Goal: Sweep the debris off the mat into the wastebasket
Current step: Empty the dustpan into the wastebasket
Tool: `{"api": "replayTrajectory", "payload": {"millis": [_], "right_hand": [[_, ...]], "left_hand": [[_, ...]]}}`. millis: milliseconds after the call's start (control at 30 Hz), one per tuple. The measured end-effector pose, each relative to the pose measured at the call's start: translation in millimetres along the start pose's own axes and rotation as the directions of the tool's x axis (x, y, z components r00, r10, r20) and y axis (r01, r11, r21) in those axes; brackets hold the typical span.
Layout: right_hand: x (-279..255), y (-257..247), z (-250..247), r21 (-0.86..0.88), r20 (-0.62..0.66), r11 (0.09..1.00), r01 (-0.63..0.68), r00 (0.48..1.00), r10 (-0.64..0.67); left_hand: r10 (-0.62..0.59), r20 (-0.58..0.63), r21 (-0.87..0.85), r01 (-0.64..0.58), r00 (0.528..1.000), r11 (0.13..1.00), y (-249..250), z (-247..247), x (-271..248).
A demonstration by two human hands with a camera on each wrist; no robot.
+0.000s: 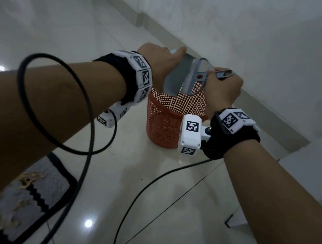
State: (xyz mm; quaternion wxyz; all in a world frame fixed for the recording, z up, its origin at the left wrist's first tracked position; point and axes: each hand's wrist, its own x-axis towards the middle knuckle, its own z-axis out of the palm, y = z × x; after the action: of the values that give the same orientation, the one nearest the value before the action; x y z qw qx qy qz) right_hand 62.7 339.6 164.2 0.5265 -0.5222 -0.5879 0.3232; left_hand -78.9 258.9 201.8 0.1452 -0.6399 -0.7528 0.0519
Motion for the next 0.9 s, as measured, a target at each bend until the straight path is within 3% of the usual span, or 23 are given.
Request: {"api": "replayTrajectory", "payload": {"millis": [200,633,900], "right_hand": [[-0.9,3.4,-1.5,0.0,-0.017,1.0,-0.018,1.0,0.018],[-0.7,6.7,-11.8,-0.061,0.058,0.996,0.058,0.997,-0.054],[4.1,4.5,-10.9,0.013,0.012,1.0,0.02,1.0,-0.02]], "left_hand": [[-0.096,0.009,-0.122,0.096,0.995,0.988,-0.5,-5.1,2.3],[-0.07,-0.028,-0.147,0.065,0.997,0.987,7.6,2.7,8.9],[-0.101,0.002,-0.155,0.1,0.995,0.983,-5.0,5.8,8.4]]}}
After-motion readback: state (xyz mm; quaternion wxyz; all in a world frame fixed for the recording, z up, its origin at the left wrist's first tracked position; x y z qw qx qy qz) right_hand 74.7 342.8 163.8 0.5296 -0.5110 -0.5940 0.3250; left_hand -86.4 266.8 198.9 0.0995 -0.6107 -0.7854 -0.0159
